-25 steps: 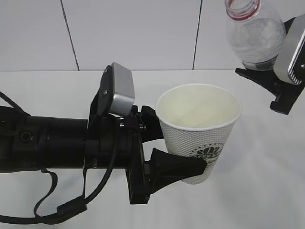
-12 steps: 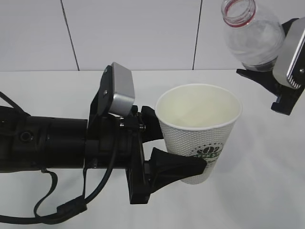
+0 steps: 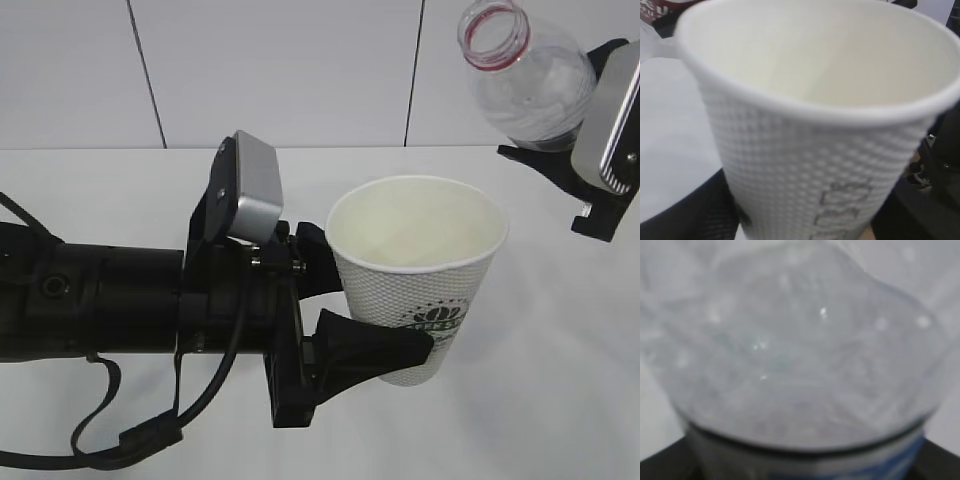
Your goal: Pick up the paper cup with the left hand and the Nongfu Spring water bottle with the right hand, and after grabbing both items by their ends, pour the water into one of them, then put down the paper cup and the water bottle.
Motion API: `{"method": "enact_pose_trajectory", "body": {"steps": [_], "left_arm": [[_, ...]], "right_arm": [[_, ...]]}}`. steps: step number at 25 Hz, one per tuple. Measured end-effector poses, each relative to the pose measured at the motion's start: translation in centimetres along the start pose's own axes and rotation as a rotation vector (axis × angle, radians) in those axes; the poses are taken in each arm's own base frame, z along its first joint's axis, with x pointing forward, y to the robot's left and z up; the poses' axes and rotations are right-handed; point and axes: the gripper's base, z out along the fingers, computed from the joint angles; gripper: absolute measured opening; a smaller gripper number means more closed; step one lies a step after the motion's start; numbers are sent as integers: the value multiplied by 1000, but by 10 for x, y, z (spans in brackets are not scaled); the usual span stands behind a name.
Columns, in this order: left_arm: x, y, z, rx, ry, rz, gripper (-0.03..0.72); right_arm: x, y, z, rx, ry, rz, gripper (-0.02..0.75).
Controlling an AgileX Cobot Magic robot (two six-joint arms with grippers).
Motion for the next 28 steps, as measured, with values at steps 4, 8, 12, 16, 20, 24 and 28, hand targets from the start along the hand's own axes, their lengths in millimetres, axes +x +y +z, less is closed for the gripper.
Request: {"method": "enact_pose_trajectory", "body": {"steps": [4, 8, 12, 16, 20, 24, 28], "left_arm": [[0, 0, 0, 0, 0, 0, 529], [0, 0, 0, 0, 0, 0, 529], [0, 0, 0, 0, 0, 0, 529], [0, 0, 0, 0, 0, 0, 529], [0, 0, 0, 0, 0, 0, 529], [0, 0, 0, 0, 0, 0, 528], [0, 0, 0, 0, 0, 0, 528]], "right_arm": [[0, 0, 0, 0, 2, -20, 489], [0, 0, 0, 0, 2, -48, 489], [0, -1, 0, 4, 1, -64, 488], [-3, -8, 1, 24, -8, -89, 488], [-4, -11, 1, 33, -11, -105, 488], [-4, -11, 1, 33, -12, -121, 488], [-4, -11, 1, 34, -12, -152, 488]]}}
